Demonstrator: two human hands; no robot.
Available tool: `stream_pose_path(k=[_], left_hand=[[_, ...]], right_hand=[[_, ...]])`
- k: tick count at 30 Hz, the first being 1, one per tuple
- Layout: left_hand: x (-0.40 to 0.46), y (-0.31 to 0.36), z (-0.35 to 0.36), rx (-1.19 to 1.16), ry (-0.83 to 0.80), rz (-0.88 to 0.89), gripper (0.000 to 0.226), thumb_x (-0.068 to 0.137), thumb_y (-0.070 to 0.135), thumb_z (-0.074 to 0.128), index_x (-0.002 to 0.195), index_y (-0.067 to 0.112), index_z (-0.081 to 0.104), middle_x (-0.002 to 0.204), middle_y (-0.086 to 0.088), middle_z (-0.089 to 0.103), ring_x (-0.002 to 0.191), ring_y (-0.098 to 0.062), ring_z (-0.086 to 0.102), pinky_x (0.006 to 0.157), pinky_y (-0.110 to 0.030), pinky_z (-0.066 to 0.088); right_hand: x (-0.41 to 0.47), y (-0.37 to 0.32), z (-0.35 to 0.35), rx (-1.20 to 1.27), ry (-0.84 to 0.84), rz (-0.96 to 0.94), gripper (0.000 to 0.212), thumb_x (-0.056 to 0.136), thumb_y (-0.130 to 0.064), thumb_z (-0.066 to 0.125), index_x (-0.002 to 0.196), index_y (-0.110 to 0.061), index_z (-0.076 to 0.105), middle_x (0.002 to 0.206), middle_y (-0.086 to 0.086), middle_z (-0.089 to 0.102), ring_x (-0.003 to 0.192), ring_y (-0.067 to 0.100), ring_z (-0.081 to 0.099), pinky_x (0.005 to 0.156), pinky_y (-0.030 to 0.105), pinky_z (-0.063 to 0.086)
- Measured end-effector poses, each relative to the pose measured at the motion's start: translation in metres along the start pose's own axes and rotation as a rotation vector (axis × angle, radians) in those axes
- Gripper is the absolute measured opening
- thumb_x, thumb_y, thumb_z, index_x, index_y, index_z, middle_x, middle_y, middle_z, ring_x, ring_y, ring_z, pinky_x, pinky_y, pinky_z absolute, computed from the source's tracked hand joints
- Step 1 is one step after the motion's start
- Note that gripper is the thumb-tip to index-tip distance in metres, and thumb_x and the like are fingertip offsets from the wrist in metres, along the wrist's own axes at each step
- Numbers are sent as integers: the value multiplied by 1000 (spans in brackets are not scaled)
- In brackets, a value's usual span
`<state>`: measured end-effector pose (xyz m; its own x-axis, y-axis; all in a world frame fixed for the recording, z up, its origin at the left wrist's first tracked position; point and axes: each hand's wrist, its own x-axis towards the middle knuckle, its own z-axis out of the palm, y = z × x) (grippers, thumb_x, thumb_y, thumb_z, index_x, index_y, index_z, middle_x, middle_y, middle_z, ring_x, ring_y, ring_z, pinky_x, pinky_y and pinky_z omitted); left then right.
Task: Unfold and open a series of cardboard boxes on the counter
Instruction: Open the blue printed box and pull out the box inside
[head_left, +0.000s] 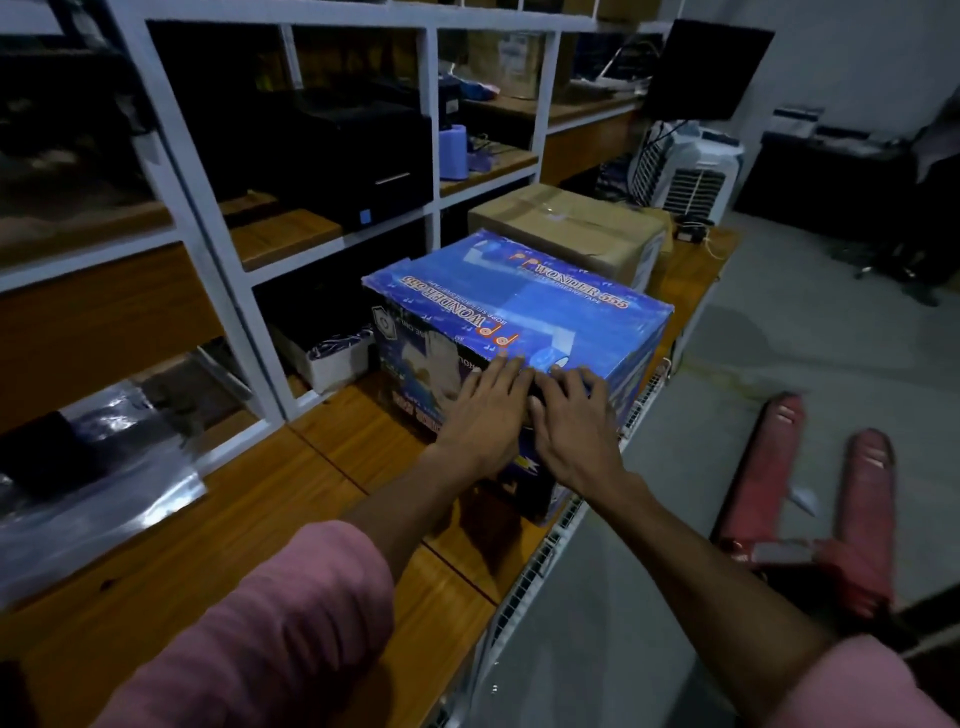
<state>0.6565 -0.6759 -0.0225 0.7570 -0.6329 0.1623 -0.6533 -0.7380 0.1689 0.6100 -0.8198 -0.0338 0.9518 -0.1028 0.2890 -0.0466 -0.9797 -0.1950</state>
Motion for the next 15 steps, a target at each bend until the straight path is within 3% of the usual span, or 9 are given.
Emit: stream_pose_path(k=[5, 11, 13, 15], left_hand=[[-24, 3, 11, -17, 112, -57, 65, 98, 14, 46, 158, 9, 20, 167, -9, 15, 156, -27, 4, 124, -51, 16], [-80, 13, 24, -65, 247, -219, 57, 87, 22, 50, 141, 2, 47, 149, -19, 47, 143, -39, 38, 109, -56, 40], [-101, 21, 26, -57, 228, -326, 60, 89, 29, 45, 144, 5, 45, 153, -18, 43, 144, -37, 36, 110, -56, 39], [-124, 32, 25, -50, 126, -443, 62, 94, 30, 45, 152, 12, 32, 162, -11, 28, 150, -30, 23, 115, -57, 29]], right_hand=[[-18, -8, 2, 3, 129, -63, 42, 106, -44, 26, 132, -26, 53, 130, -3, 54, 120, 28, 41, 93, 49, 43], [-62, -28, -5, -23, 110, -238, 38, 104, -44, 31, 133, -34, 54, 134, -10, 53, 122, 25, 43, 100, 52, 33], [-80, -34, -6, -14, 67, -326, 37, 103, -44, 32, 130, -34, 56, 136, -10, 53, 126, 25, 44, 101, 52, 32], [-99, -37, -7, 41, 17, -424, 39, 104, -44, 31, 127, -30, 60, 137, -7, 54, 133, 25, 42, 103, 52, 29]])
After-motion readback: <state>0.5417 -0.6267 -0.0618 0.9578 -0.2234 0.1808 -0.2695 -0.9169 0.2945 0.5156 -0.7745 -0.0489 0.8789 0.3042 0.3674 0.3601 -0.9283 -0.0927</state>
